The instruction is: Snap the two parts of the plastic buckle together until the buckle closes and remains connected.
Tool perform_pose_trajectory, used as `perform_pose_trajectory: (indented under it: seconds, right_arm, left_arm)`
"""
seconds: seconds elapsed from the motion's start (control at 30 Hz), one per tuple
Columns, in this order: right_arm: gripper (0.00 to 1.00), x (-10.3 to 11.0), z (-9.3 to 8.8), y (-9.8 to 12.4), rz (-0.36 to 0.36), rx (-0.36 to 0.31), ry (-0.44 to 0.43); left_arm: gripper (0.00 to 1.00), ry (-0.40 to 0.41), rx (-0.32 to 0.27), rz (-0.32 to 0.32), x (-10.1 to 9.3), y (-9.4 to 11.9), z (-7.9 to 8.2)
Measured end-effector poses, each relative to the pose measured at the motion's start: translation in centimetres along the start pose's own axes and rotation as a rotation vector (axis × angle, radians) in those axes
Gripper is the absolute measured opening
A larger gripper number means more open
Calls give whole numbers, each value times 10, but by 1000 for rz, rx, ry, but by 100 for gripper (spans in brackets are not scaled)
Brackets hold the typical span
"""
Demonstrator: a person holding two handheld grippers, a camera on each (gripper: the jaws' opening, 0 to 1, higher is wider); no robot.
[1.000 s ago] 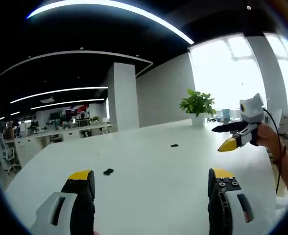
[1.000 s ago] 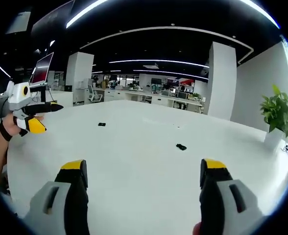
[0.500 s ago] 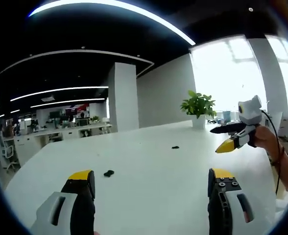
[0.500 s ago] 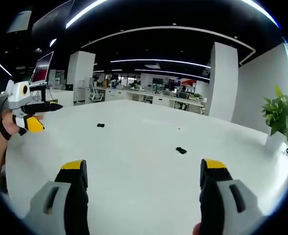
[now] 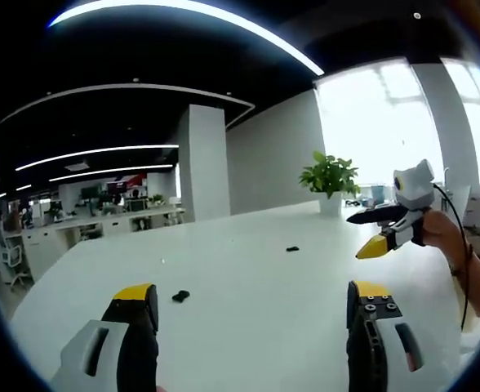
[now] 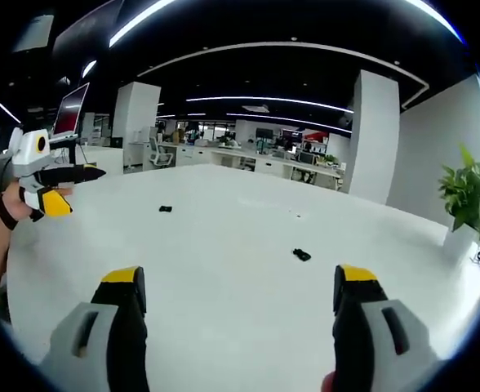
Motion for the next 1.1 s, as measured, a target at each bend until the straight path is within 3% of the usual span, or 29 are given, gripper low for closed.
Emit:
perform_pose_trajectory:
  seconds: [1.1]
  right_arm:
    - [96, -14, 9, -20, 19, 1, -7]
  left_arm:
    - [98, 17, 28, -16, 6, -18, 7]
Point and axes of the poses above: the point that each gripper's makers call its tool centre point, and the gripper's own axes: y roughly backward along the fingers, x roughly to its left, z roughly out of its top, the point moved 6 cm from there along y, roughly backward along the fingers, and after that the axes turned 9 degrees about y, right-handed, at the moved point
